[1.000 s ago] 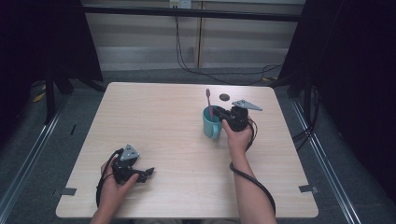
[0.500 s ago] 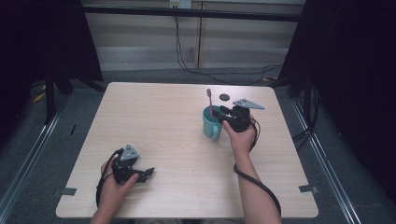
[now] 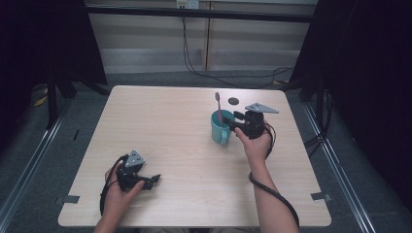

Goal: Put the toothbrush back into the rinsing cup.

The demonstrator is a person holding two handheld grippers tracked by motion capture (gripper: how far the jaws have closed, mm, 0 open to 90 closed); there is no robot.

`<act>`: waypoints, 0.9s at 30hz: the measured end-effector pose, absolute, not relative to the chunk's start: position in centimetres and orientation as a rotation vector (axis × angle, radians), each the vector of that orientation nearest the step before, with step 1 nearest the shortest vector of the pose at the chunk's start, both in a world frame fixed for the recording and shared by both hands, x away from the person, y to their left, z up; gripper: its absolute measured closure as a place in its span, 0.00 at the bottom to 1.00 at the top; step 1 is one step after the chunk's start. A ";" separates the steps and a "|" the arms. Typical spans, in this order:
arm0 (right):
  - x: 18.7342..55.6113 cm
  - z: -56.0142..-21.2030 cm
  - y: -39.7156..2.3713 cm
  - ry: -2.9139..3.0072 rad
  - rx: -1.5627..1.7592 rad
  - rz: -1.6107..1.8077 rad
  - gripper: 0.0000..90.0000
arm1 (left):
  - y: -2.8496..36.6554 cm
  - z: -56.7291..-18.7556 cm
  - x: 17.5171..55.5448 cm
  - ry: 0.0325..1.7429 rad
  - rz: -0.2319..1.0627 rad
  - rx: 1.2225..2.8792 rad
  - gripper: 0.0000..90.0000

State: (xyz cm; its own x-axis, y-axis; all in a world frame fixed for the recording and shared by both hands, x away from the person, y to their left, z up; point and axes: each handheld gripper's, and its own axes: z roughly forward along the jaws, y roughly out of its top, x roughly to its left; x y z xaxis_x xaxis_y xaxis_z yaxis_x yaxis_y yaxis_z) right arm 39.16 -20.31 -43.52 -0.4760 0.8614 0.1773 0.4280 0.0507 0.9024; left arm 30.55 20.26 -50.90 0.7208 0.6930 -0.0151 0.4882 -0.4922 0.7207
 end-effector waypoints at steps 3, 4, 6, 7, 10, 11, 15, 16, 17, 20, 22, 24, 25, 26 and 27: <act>39.0 -43.4 -20.3 1.934 1.283 1.404 0.46 | 20.3 -50.9 30.6 0.890 0.360 2.192 0.16; 39.0 -43.4 -20.3 1.934 1.279 1.401 0.45 | 20.3 -50.9 30.5 0.890 0.359 2.191 0.16; 38.9 -43.3 -20.4 1.943 1.279 1.405 0.43 | 20.3 -50.9 30.5 0.891 0.359 2.191 0.16; 38.9 -43.2 -20.4 1.946 1.279 1.399 0.42 | 20.3 -50.9 30.6 0.890 0.360 2.192 0.16; 38.8 -43.1 -20.5 1.948 1.285 1.398 0.39 | 20.3 -50.9 30.5 0.890 0.360 2.191 0.16; 38.8 -43.0 -20.6 1.949 1.285 1.398 0.39 | 20.3 -50.9 30.5 0.891 0.360 2.191 0.16; 38.7 -42.9 -20.8 1.958 1.293 1.394 0.35 | 20.3 -50.9 30.5 0.890 0.360 2.192 0.16; 38.7 -42.9 -20.9 1.960 1.295 1.394 0.34 | 20.3 -50.9 30.5 0.890 0.360 2.192 0.16; 38.6 -42.8 -21.0 1.962 1.297 1.392 0.34 | 20.3 -50.9 30.6 0.890 0.359 2.192 0.16; 38.5 -42.8 -21.2 1.967 1.302 1.391 0.32 | 20.3 -50.9 30.5 0.890 0.358 2.191 0.16; 38.4 -42.7 -21.4 1.967 1.303 1.387 0.32 | 20.3 -50.9 30.5 0.890 0.360 2.191 0.16; 38.2 -42.7 -21.5 1.978 1.304 1.379 0.31 | 20.3 -50.9 30.5 0.890 0.360 2.191 0.16; 38.2 -42.7 -21.5 1.982 1.304 1.378 0.30 | 20.3 -50.9 30.6 0.890 0.360 2.192 0.16; 38.1 -42.7 -21.6 1.988 1.300 1.372 0.30 | 20.3 -50.9 30.6 0.890 0.360 2.192 0.16; 38.0 -42.7 -21.7 1.988 1.301 1.370 0.29 | 20.3 -50.9 30.6 0.890 0.358 2.191 0.16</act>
